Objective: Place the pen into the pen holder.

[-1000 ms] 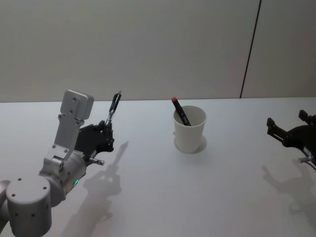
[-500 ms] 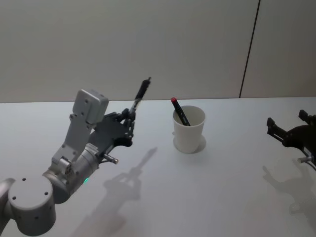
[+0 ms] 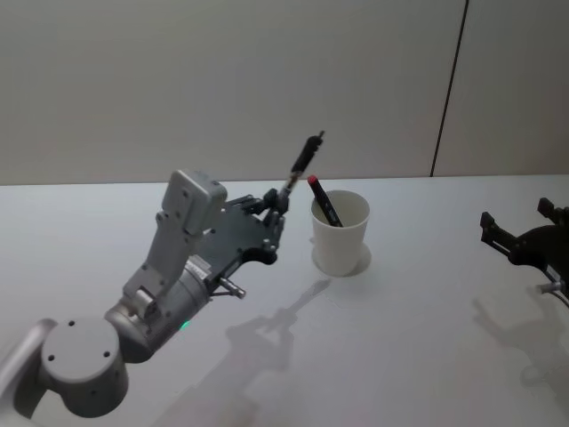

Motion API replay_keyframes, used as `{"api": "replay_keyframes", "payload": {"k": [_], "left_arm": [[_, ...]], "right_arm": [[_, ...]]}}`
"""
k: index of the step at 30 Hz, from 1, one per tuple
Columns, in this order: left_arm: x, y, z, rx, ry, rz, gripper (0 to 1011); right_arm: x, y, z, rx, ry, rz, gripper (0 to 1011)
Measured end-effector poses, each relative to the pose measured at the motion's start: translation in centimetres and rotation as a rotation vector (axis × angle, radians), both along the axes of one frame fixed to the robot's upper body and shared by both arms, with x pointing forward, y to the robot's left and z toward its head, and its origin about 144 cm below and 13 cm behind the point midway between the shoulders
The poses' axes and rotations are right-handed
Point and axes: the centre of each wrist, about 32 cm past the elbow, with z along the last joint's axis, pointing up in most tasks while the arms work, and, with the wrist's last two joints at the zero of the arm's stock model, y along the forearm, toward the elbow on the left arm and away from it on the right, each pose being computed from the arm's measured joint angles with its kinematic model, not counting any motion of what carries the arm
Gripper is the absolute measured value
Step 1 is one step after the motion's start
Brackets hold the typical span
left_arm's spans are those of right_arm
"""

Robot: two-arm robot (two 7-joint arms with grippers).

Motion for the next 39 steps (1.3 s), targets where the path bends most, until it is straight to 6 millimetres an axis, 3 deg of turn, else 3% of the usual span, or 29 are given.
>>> {"api": "replay_keyframes", "payload": {"k": [39], "left_arm": [[4.9, -5.4, -1.2, -0.003, -0.031, -0.346, 131]], "right_arm": [[0.0, 0.0, 0.0, 0.0, 0.0, 0.0, 1002]]}}
